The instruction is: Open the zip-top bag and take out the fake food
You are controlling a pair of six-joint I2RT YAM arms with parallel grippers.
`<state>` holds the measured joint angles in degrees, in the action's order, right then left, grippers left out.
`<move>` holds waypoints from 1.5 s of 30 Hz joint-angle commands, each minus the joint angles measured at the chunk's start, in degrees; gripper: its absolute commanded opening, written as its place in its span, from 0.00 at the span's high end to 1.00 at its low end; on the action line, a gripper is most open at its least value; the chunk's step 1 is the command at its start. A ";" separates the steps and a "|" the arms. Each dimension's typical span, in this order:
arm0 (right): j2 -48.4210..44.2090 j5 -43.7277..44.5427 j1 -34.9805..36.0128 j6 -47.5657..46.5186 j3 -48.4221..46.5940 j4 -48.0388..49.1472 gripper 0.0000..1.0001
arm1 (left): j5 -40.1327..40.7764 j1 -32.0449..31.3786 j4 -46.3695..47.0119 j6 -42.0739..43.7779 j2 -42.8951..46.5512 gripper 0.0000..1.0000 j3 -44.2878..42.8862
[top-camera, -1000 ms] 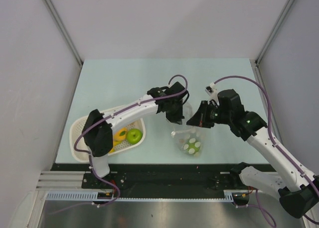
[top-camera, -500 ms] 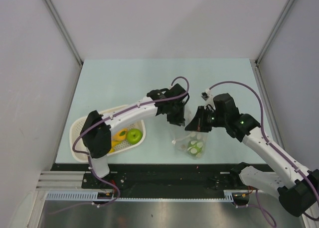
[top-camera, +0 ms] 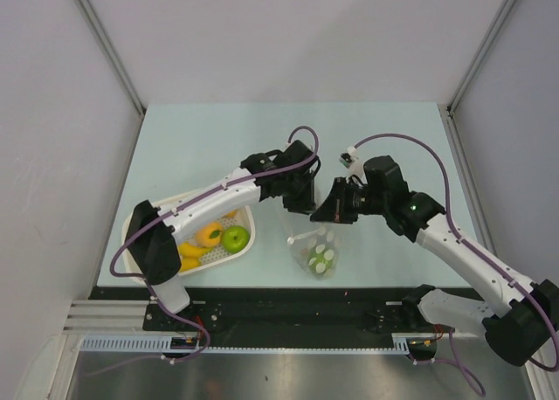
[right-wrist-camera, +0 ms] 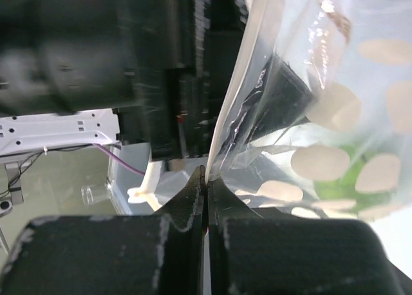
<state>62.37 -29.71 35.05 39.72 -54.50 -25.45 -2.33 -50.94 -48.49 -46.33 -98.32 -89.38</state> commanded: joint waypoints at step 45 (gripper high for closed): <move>-16.84 2.56 -7.01 -0.09 14.86 -6.45 1.00 | -12.71 -8.83 8.59 8.44 -12.42 0.38 13.36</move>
<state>46.76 -28.34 28.25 40.36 -40.05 -31.77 -16.25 -58.94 -41.63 -38.50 -108.79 -78.08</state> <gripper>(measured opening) 0.010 0.671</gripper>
